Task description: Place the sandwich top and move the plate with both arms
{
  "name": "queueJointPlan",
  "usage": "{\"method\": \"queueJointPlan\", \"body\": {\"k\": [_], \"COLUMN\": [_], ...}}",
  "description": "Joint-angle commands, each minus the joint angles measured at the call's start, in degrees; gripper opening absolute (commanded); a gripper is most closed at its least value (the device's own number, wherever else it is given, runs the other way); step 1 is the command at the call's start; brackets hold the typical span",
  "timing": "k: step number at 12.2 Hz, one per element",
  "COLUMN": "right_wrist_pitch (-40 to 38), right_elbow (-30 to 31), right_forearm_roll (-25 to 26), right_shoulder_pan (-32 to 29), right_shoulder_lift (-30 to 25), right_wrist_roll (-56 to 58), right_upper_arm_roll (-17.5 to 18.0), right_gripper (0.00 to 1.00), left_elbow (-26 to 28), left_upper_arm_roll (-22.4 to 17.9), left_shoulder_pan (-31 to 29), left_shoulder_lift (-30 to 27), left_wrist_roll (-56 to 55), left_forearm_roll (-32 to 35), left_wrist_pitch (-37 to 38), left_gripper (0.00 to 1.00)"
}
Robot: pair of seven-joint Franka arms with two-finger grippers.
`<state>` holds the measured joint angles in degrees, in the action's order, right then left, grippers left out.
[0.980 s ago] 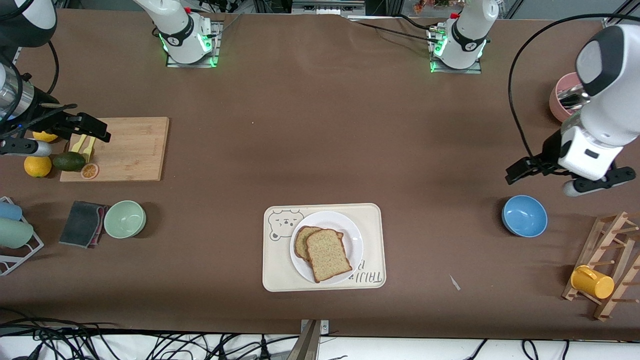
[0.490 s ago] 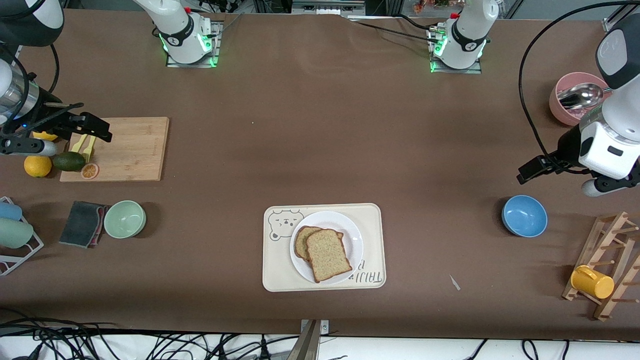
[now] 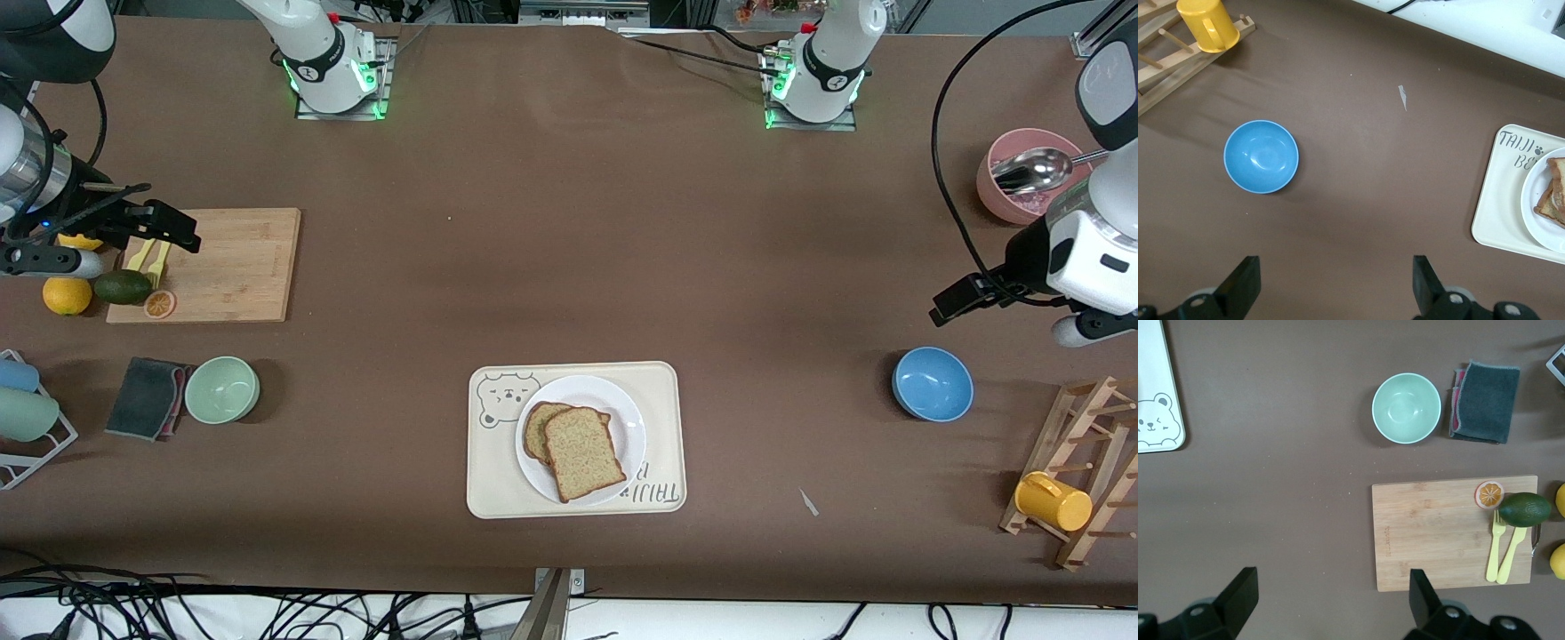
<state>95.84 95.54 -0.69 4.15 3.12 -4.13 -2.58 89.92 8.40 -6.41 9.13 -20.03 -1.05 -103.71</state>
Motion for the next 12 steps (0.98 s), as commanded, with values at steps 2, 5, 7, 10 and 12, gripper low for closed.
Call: {"method": "queueJointPlan", "body": {"k": [2, 5, 7, 10, 12], "right_wrist_pitch": [-0.48, -0.31, -0.39, -0.48, -0.48], "right_elbow": [-0.88, -0.88, -0.88, -0.88, -0.88], "right_forearm_roll": [0.69, 0.69, 0.69, 0.78, 0.87], "right_shoulder_pan": [0.25, 0.34, 1.21, 1.30, 1.30], "right_shoulder_lift": [0.74, 1.19, 1.19, 1.01, 1.01], "right_wrist_roll": [-0.26, -0.35, -0.52, -0.35, -0.35], "right_upper_arm_roll": [0.03, 0.03, 0.03, -0.06, -0.06], "right_gripper": [1.00, 1.00, 1.00, 1.00, 1.00], "left_elbow": [-3.00, -3.00, -2.82, -3.08, -5.62], "left_upper_arm_roll": [-0.22, -2.15, -3.47, -4.53, -4.36], "left_shoulder_pan": [0.07, 4.11, 6.57, 7.72, 8.25], "left_shoulder_lift": [1.51, 1.33, 1.33, 1.68, 2.99], "left_wrist_roll": [-0.89, -4.05, -4.14, -2.75, -1.33], "left_forearm_roll": [1.14, 2.10, 5.34, 7.19, 8.87], "left_wrist_pitch": [2.55, 4.30, 5.45, 7.21, 10.09], "left_gripper": [1.00, 1.00, 1.00, 1.00, 1.00]}}
